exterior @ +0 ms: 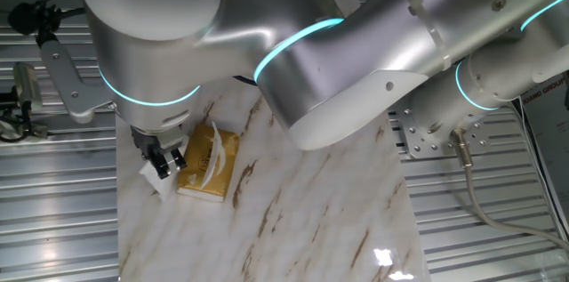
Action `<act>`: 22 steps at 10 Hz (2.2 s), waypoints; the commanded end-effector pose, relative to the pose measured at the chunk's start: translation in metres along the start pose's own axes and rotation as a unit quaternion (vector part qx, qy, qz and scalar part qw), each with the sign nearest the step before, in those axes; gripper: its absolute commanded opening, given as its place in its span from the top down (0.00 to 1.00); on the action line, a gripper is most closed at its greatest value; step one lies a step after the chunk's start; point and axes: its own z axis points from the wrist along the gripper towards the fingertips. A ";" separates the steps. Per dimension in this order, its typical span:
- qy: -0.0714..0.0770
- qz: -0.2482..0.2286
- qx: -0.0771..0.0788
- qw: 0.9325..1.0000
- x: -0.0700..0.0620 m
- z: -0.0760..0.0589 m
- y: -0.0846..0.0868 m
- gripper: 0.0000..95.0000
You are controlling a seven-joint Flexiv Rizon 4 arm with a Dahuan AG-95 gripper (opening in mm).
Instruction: Pull out a napkin
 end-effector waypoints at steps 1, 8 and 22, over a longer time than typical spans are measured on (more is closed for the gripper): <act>-0.001 -0.001 -0.001 1.000 0.000 0.000 0.000 1.00; -0.004 -0.005 -0.002 1.000 0.000 0.000 0.000 1.00; -0.004 -0.006 -0.004 1.000 0.000 0.001 0.002 0.00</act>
